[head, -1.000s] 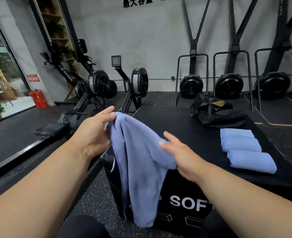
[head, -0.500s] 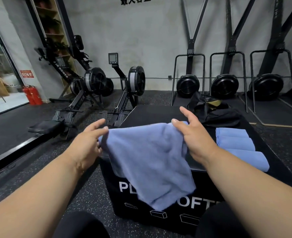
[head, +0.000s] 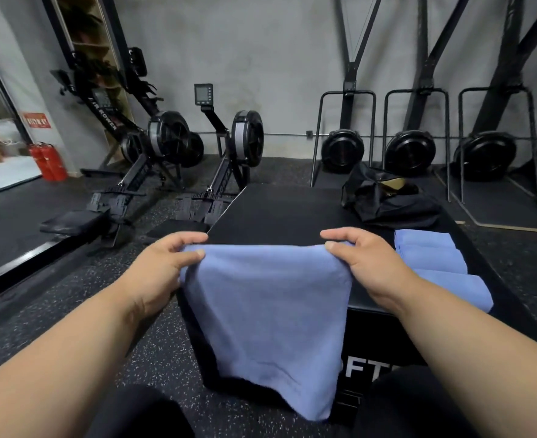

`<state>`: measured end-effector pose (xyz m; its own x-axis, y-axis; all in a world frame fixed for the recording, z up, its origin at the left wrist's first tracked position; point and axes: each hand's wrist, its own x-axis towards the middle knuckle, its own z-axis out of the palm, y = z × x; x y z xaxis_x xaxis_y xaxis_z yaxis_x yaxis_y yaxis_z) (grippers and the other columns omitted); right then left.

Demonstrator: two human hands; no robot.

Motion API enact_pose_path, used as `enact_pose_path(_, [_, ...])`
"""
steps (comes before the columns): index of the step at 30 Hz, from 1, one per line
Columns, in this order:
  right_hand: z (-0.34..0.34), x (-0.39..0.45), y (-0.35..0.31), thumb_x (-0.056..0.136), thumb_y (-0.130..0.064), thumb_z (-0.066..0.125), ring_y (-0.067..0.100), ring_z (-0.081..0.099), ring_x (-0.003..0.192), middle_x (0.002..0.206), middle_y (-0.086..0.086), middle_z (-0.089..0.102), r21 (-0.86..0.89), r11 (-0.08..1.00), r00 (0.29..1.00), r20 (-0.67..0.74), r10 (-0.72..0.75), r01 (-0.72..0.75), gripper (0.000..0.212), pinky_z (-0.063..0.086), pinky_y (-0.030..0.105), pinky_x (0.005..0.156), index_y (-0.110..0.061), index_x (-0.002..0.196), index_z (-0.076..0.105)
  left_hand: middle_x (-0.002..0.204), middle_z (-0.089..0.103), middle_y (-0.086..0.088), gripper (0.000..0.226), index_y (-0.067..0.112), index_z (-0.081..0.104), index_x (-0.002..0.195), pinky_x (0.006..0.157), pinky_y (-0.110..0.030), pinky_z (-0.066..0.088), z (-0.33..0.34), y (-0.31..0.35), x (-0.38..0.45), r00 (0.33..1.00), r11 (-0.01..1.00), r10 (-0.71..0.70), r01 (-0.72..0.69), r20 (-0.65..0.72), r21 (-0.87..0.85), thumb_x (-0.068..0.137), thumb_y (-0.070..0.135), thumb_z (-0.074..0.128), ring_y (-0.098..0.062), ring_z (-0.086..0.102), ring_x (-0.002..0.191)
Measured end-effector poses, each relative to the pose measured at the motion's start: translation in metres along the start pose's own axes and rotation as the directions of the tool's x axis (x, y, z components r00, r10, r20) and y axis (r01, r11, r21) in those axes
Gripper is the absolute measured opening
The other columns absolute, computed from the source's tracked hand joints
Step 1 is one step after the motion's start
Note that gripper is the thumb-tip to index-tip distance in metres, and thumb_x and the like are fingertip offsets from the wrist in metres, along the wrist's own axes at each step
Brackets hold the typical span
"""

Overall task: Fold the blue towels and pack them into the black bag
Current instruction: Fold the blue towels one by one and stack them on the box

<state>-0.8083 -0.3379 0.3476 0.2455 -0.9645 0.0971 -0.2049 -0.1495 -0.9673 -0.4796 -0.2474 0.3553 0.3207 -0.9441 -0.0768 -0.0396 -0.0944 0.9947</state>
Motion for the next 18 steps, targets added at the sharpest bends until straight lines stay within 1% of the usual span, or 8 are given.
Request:
enact_pose_path(3, [-0.008, 0.005, -0.001, 0.095, -0.018, 0.072, 0.001, 0.071, 0.099, 0.106, -0.013, 0.078, -0.043, 0.997, 0.998, -0.014, -0.059, 0.058, 0.019, 0.052, 0.015, 0.087, -0.031, 0.108, 0.079, 0.117, 0.074, -0.014, 0.031, 0.019, 0.074, 0.118, 0.09, -0.038, 0.055, -0.004, 0.008, 0.008, 0.998, 0.998, 0.059, -0.059, -0.004, -0.034, 0.095, -0.001, 0.067, -0.025, 0.069, 0.097])
enact_pose_path(5, [-0.013, 0.007, -0.003, 0.097, -0.016, 0.071, -0.002, 0.069, 0.093, 0.103, -0.012, 0.078, -0.046, 0.995, 0.996, 0.008, -0.086, 0.087, 0.02, 0.049, 0.012, 0.082, -0.029, 0.109, 0.078, 0.117, 0.077, -0.011, 0.036, 0.027, 0.075, 0.121, 0.097, -0.045, 0.052, -0.003, 0.015, 0.012, 0.994, 0.995, 0.098, -0.1, 0.04, 0.032, 0.095, 0.003, 0.068, -0.026, 0.07, 0.101])
enact_pose_path(9, [-0.024, 0.027, -0.006, 0.095, -0.02, 0.072, 0.005, 0.066, 0.091, 0.104, -0.002, 0.079, -0.059, 0.992, 0.993, -0.024, -0.113, 0.111, 0.02, 0.049, 0.025, 0.085, -0.032, 0.11, 0.078, 0.116, 0.076, -0.005, 0.042, 0.029, 0.069, 0.13, 0.079, -0.029, 0.058, 0.006, 0.044, 0.027, 0.991, 0.992, 0.117, -0.12, 0.071, 0.04, 0.097, 0.002, 0.065, -0.016, 0.073, 0.093])
enact_pose_path(11, [-0.028, 0.046, -0.01, 0.091, -0.024, 0.073, 0.009, 0.066, 0.092, 0.105, 0.005, 0.079, -0.046, 0.993, 0.992, -0.048, -0.114, 0.112, 0.021, 0.049, 0.03, 0.087, -0.032, 0.109, 0.079, 0.115, 0.077, -0.003, 0.042, 0.028, 0.067, 0.131, 0.081, -0.03, 0.056, 0.009, 0.059, 0.046, 0.987, 0.994, 0.11, -0.113, 0.114, 0.014, 0.098, 0.003, 0.064, -0.016, 0.073, 0.094])
enact_pose_path(13, [-0.029, 0.077, -0.016, 0.092, -0.02, 0.072, 0.011, 0.068, 0.095, 0.106, 0.006, 0.08, -0.003, 0.992, 0.988, -0.088, -0.125, 0.125, 0.019, 0.051, 0.03, 0.09, -0.027, 0.109, 0.078, 0.116, 0.078, -0.002, 0.042, 0.029, 0.065, 0.134, 0.083, -0.034, 0.056, 0.014, 0.072, 0.078, 0.988, 0.996, 0.084, -0.086, 0.132, 0.008, 0.099, 0.006, 0.064, -0.018, 0.072, 0.095])
enact_pose_path(15, [-0.028, 0.123, -0.023, 0.095, -0.016, 0.072, 0.008, 0.07, 0.093, 0.104, 0.001, 0.078, 0.02, 0.992, 0.982, -0.145, -0.123, 0.128, 0.019, 0.054, 0.022, 0.083, -0.024, 0.112, 0.076, 0.117, 0.077, -0.001, 0.043, 0.028, 0.063, 0.137, 0.075, -0.029, 0.058, 0.025, 0.084, 0.123, 0.995, 0.998, 0.057, -0.056, 0.086, -0.014, 0.099, 0.008, 0.065, -0.015, 0.072, 0.091])
enact_pose_path(17, [-0.025, 0.175, -0.026, 0.097, -0.021, 0.071, 0.003, 0.072, 0.092, 0.107, -0.004, 0.075, 0.009, 0.997, 0.99, -0.118, -0.078, 0.079, 0.033, 0.054, 0.018, 0.077, -0.026, 0.13, 0.069, 0.118, 0.075, 0.001, 0.046, 0.024, 0.059, 0.143, 0.067, -0.023, 0.057, 0.035, 0.086, 0.179, 0.999, 0.997, 0.05, -0.05, 0.007, -0.051, 0.1, 0.009, 0.066, -0.009, 0.071, 0.088])
enact_pose_path(18, [-0.024, 0.201, -0.021, 0.095, -0.027, 0.071, 0.006, 0.071, 0.106, 0.12, -0.005, 0.072, -0.006, 0.999, 0.996, -0.074, -0.042, 0.041, 0.049, 0.054, 0.022, 0.087, -0.029, 0.143, 0.06, 0.123, 0.073, 0.002, 0.052, 0.024, 0.054, 0.148, 0.069, -0.024, 0.055, 0.041, 0.083, 0.207, 0.999, 0.998, 0.038, -0.038, -0.002, -0.053, 0.1, 0.013, 0.067, -0.008, 0.07, 0.09])
